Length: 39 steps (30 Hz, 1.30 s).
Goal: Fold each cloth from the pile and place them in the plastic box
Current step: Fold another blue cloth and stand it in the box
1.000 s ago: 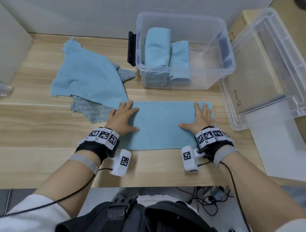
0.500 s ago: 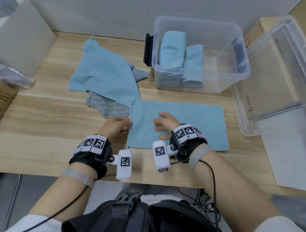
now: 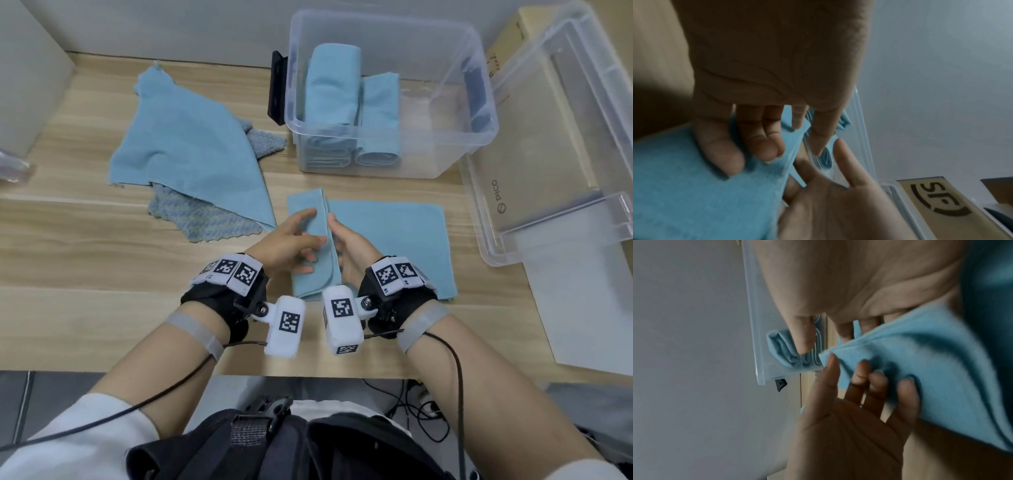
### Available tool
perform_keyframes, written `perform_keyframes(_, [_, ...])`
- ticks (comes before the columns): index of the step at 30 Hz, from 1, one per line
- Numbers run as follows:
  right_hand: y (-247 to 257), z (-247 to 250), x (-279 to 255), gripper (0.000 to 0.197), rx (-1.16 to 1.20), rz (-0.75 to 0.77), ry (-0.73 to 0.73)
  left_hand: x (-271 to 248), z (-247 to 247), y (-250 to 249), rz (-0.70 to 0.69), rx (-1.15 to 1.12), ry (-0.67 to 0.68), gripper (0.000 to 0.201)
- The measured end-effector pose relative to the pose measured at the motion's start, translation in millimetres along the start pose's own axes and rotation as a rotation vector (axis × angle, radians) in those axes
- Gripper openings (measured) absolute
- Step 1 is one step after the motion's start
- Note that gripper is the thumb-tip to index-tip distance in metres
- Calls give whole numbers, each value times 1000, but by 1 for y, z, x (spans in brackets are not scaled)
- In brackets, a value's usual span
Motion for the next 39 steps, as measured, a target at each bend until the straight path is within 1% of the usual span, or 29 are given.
perform_keyframes(2, [4,13,-5,42,-67,30,-65,6,-7,4,47,29,5,62])
perform_keyframes(5, [7,31,-8,44,-160,70,-165,11,-8,6,69,80,-6,62])
perform_keyframes(7, [10,37,-8,44,-230,96,-200,11,-6,7,68,103,-8,60])
perform_keyframes(11, [16,30,-4,28,-404,150,-192,11,-3,5,54,148,2,52])
perform_keyframes(14, [15,23,2,30,-541,194,-200,10,3,6,30,141,-8,43])
perform_keyframes(16, [14,25,5,31,-589,219,-237,10,14,5,-11,123,-74,31])
perform_keyframes(18, [12,31,6,25,-609,227,-311,8,34,7,-48,95,-228,18])
perform_keyframes(19, [12,34,5,21,-634,224,-356,7,44,9,-52,75,-299,16])
perform_keyframes(20, [12,37,5,16,-679,215,-401,6,52,12,-41,50,-338,18])
perform_keyframes(21, [11,39,4,13,-737,197,-443,6,55,14,-20,27,-338,17])
perform_keyframes(24, [9,43,3,15,-850,153,-542,9,52,15,52,61,-227,9])
perform_keyframes(26, [8,43,3,19,-849,152,-569,11,45,14,88,99,-145,7])
perform_keyframes(28, [9,41,1,22,-818,178,-576,12,37,12,120,120,-75,11])
perform_keyframes(30, [13,34,0,23,-776,237,-555,11,28,10,129,118,-17,17])
perform_keyframes(32, [17,25,0,32,-742,295,-528,8,19,5,114,70,23,17])
perform_keyframes(34, [17,20,2,43,-621,311,-480,5,10,0,92,-11,70,18])
perform_keyframes(35, [16,19,2,47,-536,315,-446,5,5,-2,78,-36,108,23])
perform_keyframes(37, [17,21,-1,46,-422,336,-384,4,-7,-6,52,-72,185,33])
perform_keyframes(39, [24,30,-6,43,-417,349,-378,5,-18,-9,33,-106,223,37])
Point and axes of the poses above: each hand's wrist, its own x-axis towards the middle knuckle, its own z-axis out of the back of the hand, y = z × x, the point moved 6 cm from there along x, towards the middle knuckle, and after that the axes turned 6 degrees about y, right-handed, at the moved point
